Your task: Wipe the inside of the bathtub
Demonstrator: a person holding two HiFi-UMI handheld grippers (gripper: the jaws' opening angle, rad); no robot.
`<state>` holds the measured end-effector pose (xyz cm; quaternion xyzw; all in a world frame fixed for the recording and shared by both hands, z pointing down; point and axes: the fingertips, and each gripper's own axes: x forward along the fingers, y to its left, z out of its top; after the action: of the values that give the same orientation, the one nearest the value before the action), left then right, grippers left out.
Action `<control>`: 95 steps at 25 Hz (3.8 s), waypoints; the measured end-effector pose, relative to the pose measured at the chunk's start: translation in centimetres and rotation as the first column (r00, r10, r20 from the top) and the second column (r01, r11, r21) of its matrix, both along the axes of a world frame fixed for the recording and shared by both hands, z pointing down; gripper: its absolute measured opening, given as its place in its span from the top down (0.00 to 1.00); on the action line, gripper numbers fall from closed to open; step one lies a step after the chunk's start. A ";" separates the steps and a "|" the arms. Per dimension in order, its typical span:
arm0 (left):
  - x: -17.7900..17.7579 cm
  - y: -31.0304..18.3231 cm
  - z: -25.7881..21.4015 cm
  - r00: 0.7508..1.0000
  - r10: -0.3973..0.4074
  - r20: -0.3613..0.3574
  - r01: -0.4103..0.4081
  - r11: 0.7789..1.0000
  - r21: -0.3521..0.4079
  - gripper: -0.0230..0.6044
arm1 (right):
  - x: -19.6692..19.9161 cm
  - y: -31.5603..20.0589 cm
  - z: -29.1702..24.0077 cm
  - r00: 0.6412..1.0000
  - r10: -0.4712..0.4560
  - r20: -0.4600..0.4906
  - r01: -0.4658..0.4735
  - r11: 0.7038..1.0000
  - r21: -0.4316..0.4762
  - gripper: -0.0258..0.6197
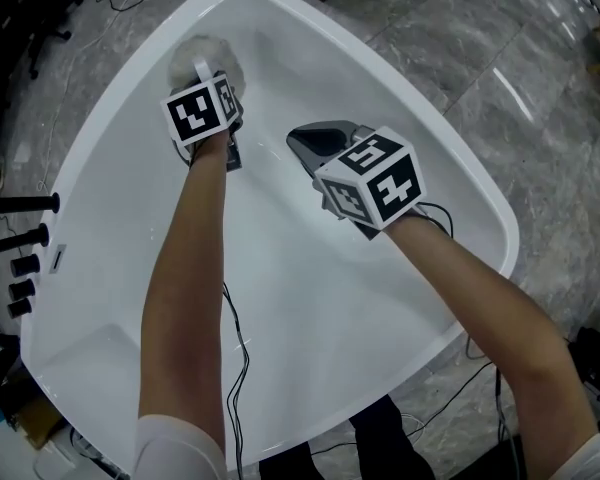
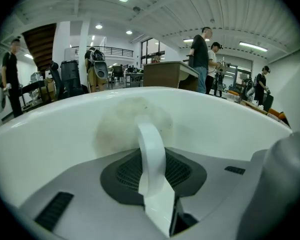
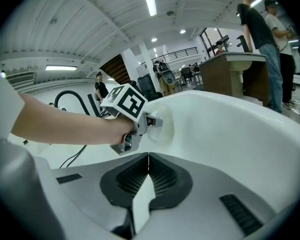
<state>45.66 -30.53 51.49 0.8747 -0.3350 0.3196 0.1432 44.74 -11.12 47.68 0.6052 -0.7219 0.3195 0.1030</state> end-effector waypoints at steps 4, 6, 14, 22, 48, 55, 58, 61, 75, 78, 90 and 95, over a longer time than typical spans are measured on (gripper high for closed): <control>2.1 0.2 -0.1 0.998 0.054 0.030 -0.054 0.999 0.008 0.79 | 0.9 0.5 -0.1 1.000 0.020 0.009 -0.020 1.000 0.009 0.93; 2.8 0.5 0.0 0.994 0.090 0.055 -0.091 0.996 0.019 0.79 | 1.3 0.7 0.0 0.999 0.032 0.014 -0.032 0.999 0.011 0.93; 3.3 1.7 2.2 0.978 0.170 0.124 -0.179 0.981 0.070 0.79 | 1.6 1.6 2.1 0.998 0.061 0.034 -0.061 0.998 0.002 0.93; 0.3 2.4 6.5 0.980 0.137 0.147 -0.144 0.989 0.040 0.79 | -0.5 3.2 5.0 0.999 0.026 0.032 -0.025 0.999 -0.029 0.93; -14.8 1.7 8.7 0.994 -0.026 0.108 0.024 1.000 0.017 0.80 | -9.5 1.1 4.9 0.996 -0.086 -0.006 0.085 0.996 -0.031 0.93; -19.5 1.3 8.7 0.994 -0.052 0.098 0.052 0.999 0.001 0.80 | -13.5 0.1 4.7 0.992 -0.124 -0.012 0.124 0.992 -0.039 0.93; -21.8 1.2 8.8 0.993 -0.065 0.099 0.065 0.998 -0.001 0.80 | -15.6 -0.7 4.5 0.989 -0.144 -0.012 0.143 0.989 -0.040 0.93; -24.4 1.1 9.0 0.992 -0.072 0.103 0.073 0.997 -0.003 0.80 | -17.7 -1.6 4.4 0.987 -0.162 -0.012 0.162 0.986 -0.036 0.93; -34.4 -0.2 8.7 0.992 -0.073 0.105 0.074 0.997 -0.004 0.81 | -28.2 -4.6 4.0 0.965 -0.261 -0.025 0.260 0.965 -0.043 0.93; -36.2 -0.3 8.4 0.991 -0.091 0.103 0.092 0.996 -0.003 0.81 | -29.4 -4.9 3.8 0.963 -0.269 -0.027 0.268 0.962 -0.045 0.93; -45.8 -0.8 7.4 0.979 -0.167 0.119 0.167 0.986 0.010 0.81 | -36.3 -5.6 3.0 0.945 -0.326 -0.034 0.324 0.945 -0.049 0.93; -49.7 -1.0 6.5 0.973 -0.198 0.119 0.197 0.980 0.014 0.81 | -39.2 -5.4 2.4 0.935 -0.351 -0.042 0.348 0.936 -0.058 0.93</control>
<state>-4.08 -31.52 57.95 0.8164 -0.4287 0.3554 0.1528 5.55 -16.51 50.09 0.4725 -0.8070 0.2979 0.1917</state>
